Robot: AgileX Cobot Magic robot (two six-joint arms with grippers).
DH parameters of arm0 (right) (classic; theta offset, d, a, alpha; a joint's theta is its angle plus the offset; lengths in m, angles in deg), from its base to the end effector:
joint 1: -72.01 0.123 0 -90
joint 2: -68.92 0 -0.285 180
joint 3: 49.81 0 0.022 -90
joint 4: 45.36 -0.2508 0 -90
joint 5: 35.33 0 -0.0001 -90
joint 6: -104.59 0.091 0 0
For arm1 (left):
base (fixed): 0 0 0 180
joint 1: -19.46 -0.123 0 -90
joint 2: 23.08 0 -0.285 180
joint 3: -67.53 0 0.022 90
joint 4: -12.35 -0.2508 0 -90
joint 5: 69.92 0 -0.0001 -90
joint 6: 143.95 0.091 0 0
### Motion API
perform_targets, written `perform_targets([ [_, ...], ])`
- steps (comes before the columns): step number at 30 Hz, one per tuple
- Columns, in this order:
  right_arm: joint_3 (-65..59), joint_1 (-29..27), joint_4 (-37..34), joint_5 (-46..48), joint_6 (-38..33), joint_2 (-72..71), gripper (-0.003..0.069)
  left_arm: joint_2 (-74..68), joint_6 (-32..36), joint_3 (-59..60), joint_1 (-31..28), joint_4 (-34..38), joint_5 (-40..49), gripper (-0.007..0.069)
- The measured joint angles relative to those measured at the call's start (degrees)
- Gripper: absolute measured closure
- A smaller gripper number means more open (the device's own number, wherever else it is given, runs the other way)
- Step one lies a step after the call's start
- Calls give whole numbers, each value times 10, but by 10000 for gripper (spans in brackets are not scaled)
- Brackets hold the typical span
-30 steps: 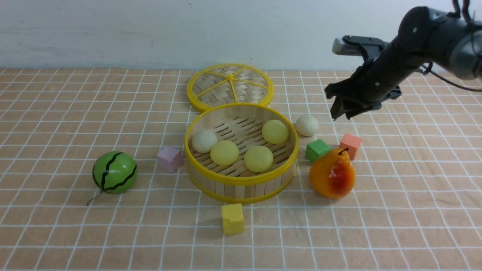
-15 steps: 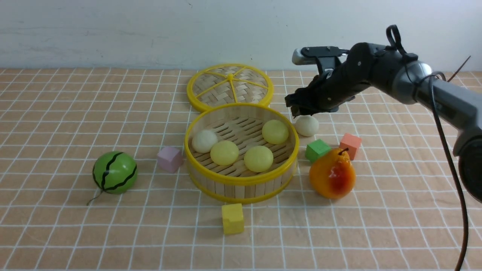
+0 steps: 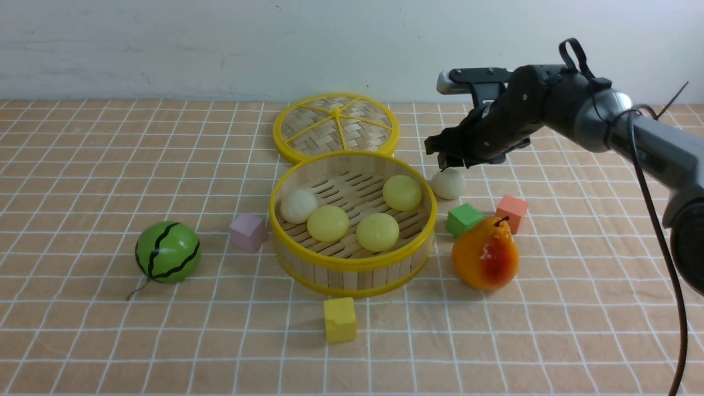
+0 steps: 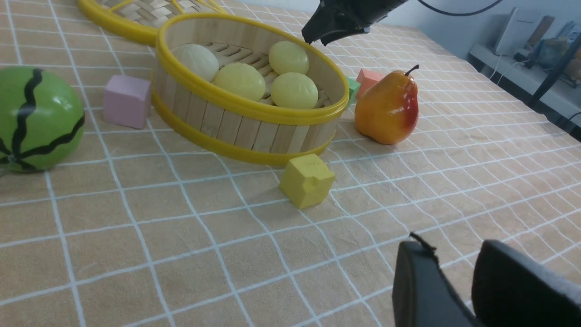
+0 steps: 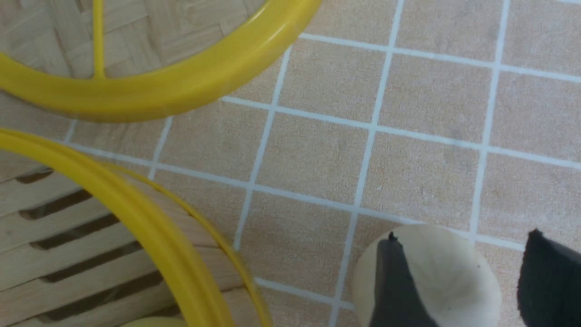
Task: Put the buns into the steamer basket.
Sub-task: Use the right arm to grab a steamed stuffed bun, then use the right arm to put the steamed stuffed bun into the steamer
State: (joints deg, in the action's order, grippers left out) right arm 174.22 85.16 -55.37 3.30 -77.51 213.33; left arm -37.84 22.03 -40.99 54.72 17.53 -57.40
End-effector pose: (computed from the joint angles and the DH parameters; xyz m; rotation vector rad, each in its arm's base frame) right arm 0.5257 0.1330 0.1974 -0.2068 2.4228 0.2814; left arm 0.0505 -0.0379 0.2201 0.2648 1.7566 -0.7118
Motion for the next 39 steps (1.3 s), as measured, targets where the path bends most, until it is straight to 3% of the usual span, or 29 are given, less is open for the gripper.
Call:
perform_targets([
  [3, 0, 0, -1, -1, 0, 1, 294, 0, 0, 0, 0, 0, 0, 442],
  [15, 5, 0, -3, -5, 0, 24, 418, 0, 0, 0, 0, 0, 0, 435],
  [23, 5, 0, -3, 7, -8, 18, 642, 0, 0, 0, 0, 0, 0, 423],
  [31, 5, 2, -40, 45, -41, -54, 654, 0, 0, 0, 0, 0, 0, 416],
  [39, 7, 29, -195, 63, -136, -90, 654, 0, 0, 0, 0, 0, 0, 407],
])
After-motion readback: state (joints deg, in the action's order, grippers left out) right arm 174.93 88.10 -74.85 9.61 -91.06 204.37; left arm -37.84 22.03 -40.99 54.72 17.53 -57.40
